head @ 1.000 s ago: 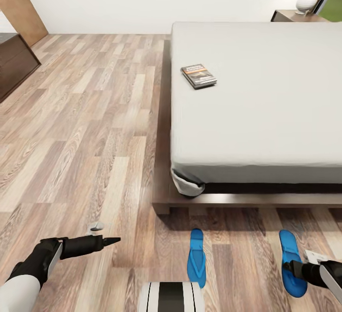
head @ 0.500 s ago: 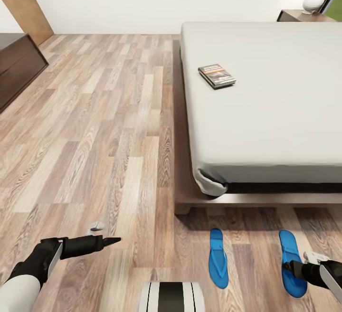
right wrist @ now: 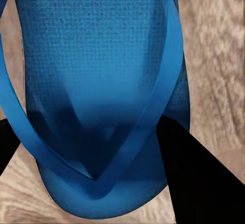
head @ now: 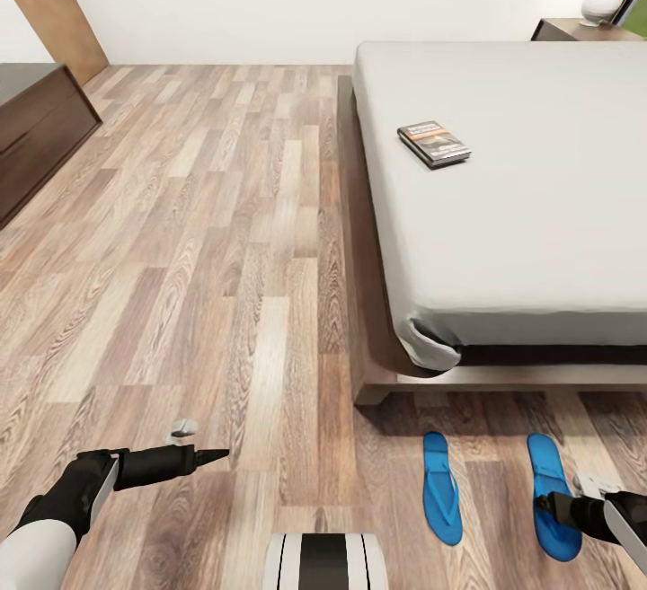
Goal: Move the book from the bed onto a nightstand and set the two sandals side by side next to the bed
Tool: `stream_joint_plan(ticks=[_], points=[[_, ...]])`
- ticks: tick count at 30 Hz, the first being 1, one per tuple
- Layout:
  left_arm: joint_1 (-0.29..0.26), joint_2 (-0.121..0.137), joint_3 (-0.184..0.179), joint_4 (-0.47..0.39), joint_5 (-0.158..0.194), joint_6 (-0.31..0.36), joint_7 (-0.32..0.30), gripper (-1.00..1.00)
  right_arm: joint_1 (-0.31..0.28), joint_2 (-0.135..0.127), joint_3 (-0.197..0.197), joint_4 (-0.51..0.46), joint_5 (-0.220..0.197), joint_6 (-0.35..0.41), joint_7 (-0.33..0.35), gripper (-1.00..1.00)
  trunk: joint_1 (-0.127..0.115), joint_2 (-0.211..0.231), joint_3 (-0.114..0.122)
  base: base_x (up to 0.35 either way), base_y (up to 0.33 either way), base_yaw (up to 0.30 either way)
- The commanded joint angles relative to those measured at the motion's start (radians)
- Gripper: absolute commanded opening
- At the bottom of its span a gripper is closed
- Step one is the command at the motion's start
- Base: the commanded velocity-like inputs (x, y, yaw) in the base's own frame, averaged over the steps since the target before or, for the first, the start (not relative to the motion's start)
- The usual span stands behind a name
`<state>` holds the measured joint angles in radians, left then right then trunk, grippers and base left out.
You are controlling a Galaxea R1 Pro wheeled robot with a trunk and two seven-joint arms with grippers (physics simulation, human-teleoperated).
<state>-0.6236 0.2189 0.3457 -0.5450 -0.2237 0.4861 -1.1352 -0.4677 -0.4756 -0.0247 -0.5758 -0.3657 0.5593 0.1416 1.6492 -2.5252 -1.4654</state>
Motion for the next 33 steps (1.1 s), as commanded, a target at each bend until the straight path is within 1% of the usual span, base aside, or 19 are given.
stream_joint_plan(ticks=[1,3,4,5,7,9,10,15,17,19,26,29,33], points=[[-0.001,-0.001,0.007,-0.001,-0.009,0.009,-0.008,1.00,0.000,0.000,-0.002,-0.001,0.003,0.006,0.001,-1.00,0.000,0.000,-0.001,0.000,0.013,0.000],[-0.001,-0.002,0.007,-0.001,-0.009,0.009,-0.008,1.00,0.000,0.001,-0.001,-0.003,0.032,0.005,0.001,-1.00,0.000,0.000,-0.001,0.000,0.007,0.000],[-0.001,-0.002,0.007,0.000,-0.009,0.009,-0.008,1.00,0.000,0.001,0.000,-0.003,0.040,0.005,0.001,-1.00,0.000,0.000,-0.001,0.000,0.004,0.000],[-0.001,-0.002,0.007,0.000,-0.009,0.009,-0.008,1.00,0.000,0.002,0.001,-0.004,0.063,0.004,0.001,-1.00,0.000,0.000,-0.001,0.000,0.002,0.000],[-0.001,-0.003,0.007,0.000,-0.009,0.009,-0.008,1.00,0.000,0.005,0.001,-0.005,0.097,0.004,0.001,-1.00,0.000,0.000,-0.001,0.000,0.001,0.000],[-0.001,-0.011,0.007,0.000,-0.010,0.009,-0.007,1.00,0.000,0.007,0.000,-0.005,0.131,0.003,0.001,-1.00,0.000,0.000,-0.001,0.000,0.000,0.000],[-0.001,-0.014,0.007,0.000,-0.010,0.009,-0.006,1.00,0.000,0.008,0.000,-0.006,0.138,0.003,0.001,-1.00,0.000,0.000,-0.001,0.000,0.000,0.000],[-0.001,-0.018,0.007,0.000,-0.011,0.008,-0.002,1.00,0.000,0.009,0.000,-0.009,0.144,0.003,0.001,-1.00,0.000,0.000,-0.001,0.052,-0.037,0.000],[-0.001,-0.030,0.007,0.000,-0.013,0.008,0.000,1.00,0.000,0.009,0.000,-0.009,0.144,0.003,0.001,-1.00,0.000,0.000,-0.001,0.184,-0.150,0.000],[-0.001,-0.035,0.007,0.000,-0.014,0.008,0.001,1.00,0.000,0.009,0.000,-0.009,0.145,0.003,0.001,-1.00,0.000,0.000,-0.001,0.210,-0.174,0.000],[-0.001,-0.038,0.007,0.000,-0.014,0.008,0.000,1.00,0.000,0.009,0.000,-0.009,0.145,0.004,0.001,-1.00,0.000,0.000,-0.001,0.080,-0.063,0.000],[-0.001,-0.038,0.008,0.000,-0.013,0.008,0.000,1.00,0.000,0.009,0.000,-0.009,0.145,0.004,0.001,-1.00,0.000,0.000,-0.001,0.008,0.100,0.000],[-0.001,-0.038,0.009,0.000,-0.013,0.008,-0.001,1.00,0.000,0.010,0.000,-0.009,0.145,0.004,0.000,-1.00,0.000,0.000,-0.001,0.001,0.254,0.000]])
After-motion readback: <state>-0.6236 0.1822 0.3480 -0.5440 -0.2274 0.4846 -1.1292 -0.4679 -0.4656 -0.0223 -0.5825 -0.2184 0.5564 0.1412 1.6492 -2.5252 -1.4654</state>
